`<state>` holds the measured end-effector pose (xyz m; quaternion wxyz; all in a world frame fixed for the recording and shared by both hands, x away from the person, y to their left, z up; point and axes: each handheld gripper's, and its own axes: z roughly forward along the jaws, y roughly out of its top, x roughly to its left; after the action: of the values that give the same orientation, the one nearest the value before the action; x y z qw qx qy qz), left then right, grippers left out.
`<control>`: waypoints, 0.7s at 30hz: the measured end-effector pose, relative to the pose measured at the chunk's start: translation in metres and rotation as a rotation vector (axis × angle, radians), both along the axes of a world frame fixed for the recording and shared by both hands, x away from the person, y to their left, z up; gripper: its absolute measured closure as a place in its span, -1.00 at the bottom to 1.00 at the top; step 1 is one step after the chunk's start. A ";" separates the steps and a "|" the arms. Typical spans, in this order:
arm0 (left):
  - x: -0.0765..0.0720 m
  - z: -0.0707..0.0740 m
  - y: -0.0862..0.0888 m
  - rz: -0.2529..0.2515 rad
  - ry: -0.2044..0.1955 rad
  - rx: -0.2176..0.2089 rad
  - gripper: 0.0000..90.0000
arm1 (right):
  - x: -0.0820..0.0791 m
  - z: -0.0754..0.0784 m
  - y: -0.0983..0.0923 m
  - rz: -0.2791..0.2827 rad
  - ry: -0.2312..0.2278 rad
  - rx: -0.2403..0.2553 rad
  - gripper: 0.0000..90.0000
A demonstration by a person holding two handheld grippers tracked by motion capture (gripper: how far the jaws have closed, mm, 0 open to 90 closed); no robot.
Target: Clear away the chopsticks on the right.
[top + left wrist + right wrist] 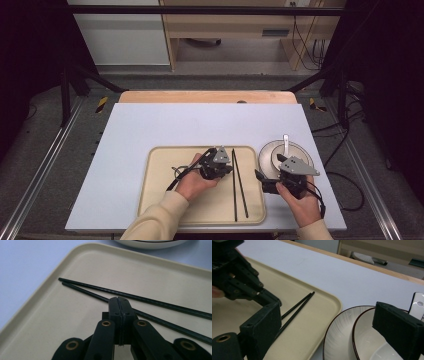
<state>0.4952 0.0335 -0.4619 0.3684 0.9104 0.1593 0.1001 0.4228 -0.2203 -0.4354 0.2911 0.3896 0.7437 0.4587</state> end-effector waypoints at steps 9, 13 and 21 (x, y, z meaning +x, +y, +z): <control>-0.020 -0.005 0.003 -0.024 0.027 0.009 0.99 | -0.002 0.001 -0.001 -0.005 -0.003 -0.003 -0.81; -0.024 -0.010 -0.002 -0.032 0.035 0.012 0.99 | -0.002 0.002 -0.001 -0.005 -0.005 -0.003 -0.81; -0.021 -0.011 -0.016 -0.033 0.015 0.007 0.99 | -0.002 0.001 -0.003 -0.013 0.000 0.004 -0.81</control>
<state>0.4746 0.0171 -0.4726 0.3654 0.9151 0.1464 0.0878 0.4209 -0.2237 -0.4340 0.2931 0.3953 0.7402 0.4583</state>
